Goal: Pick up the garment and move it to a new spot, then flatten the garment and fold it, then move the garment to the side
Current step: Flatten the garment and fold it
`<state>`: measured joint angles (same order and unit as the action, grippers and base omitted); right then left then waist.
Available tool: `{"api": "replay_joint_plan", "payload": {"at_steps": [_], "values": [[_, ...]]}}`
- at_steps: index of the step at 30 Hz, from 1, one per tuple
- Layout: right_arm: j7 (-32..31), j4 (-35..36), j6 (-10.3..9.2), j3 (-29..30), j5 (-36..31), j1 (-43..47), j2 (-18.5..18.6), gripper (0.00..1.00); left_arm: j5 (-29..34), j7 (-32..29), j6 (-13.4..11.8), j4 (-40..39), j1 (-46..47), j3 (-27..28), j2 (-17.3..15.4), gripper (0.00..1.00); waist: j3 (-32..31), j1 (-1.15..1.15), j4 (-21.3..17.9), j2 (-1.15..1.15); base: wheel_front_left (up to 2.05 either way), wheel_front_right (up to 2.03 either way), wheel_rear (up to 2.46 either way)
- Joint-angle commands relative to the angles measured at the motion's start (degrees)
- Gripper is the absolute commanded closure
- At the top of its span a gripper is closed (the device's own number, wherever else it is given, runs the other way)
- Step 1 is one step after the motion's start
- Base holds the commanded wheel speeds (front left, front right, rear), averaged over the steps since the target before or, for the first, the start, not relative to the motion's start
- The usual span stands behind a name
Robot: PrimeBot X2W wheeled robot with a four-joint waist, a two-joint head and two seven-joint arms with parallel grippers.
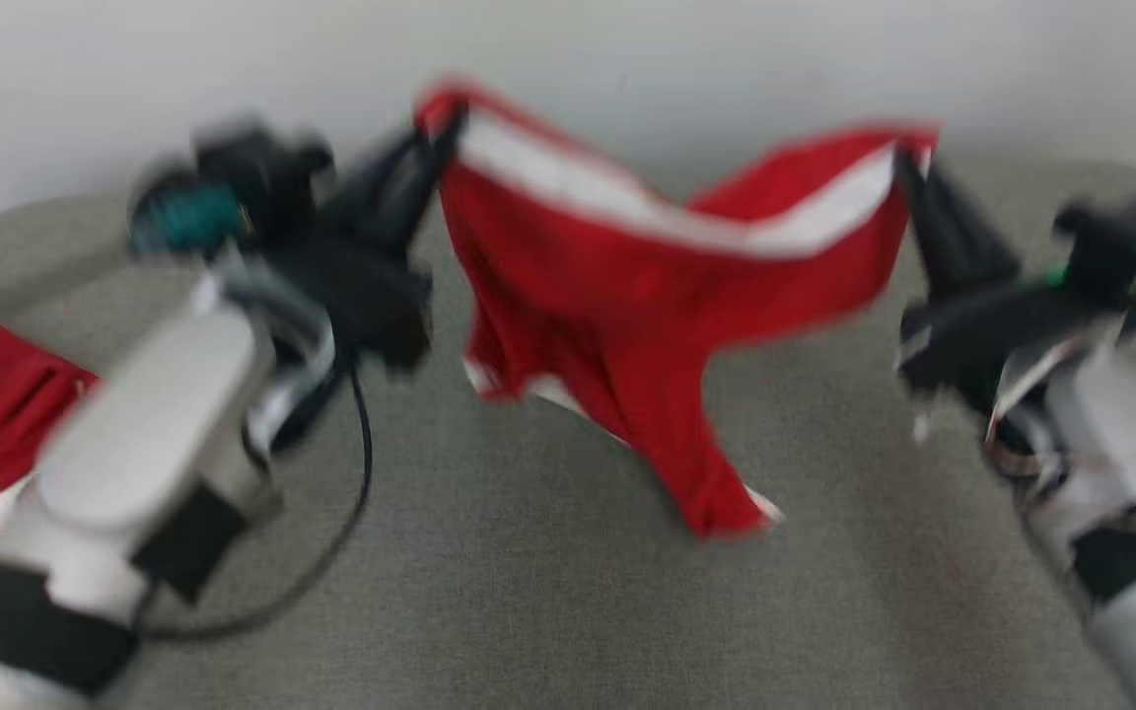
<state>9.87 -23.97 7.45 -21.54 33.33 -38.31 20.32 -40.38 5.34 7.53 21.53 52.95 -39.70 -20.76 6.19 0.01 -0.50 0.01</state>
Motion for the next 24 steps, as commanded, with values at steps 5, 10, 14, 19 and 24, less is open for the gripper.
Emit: {"api": "replay_joint_plan", "payload": {"at_steps": [5,10,14,19,24], "values": [[-3.9,-3.0,0.08,0.6,4.8,-20.8,-0.7,1.00,-2.2,-3.0,-0.2,4.8,21.6,0.6,-0.1,1.00,13.7,-0.01,-5.0,-0.01,0.00,0.00,0.00],[-6.0,-8.6,0.08,-0.1,4.8,-38.3,-0.2,1.00,-3.0,-3.9,-0.2,10.4,38.1,-0.9,0.2,1.00,20.4,-0.01,-7.0,-0.01,0.00,0.00,0.00],[-6.4,-13.7,0.08,-0.8,5.3,-48.8,-0.2,1.00,-4.8,-3.8,-0.2,15.7,46.6,-2.0,1.4,1.00,24.2,-0.01,-7.8,-0.01,0.00,0.00,0.00],[-5.9,-20.5,0.08,-1.9,5.3,-57.2,-0.3,1.00,-5.4,-4.0,-0.2,21.1,53.8,-6.2,1.8,1.00,27.7,-0.01,-8.7,-0.01,0.00,0.00,0.00],[-4.3,-24.8,0.08,-3.8,5.0,-61.9,-1.2,1.00,-6.8,-2.7,-0.2,25.4,58.2,-9.7,1.6,1.00,30.6,-0.01,-9.9,-0.01,0.00,0.00,0.00]]}}
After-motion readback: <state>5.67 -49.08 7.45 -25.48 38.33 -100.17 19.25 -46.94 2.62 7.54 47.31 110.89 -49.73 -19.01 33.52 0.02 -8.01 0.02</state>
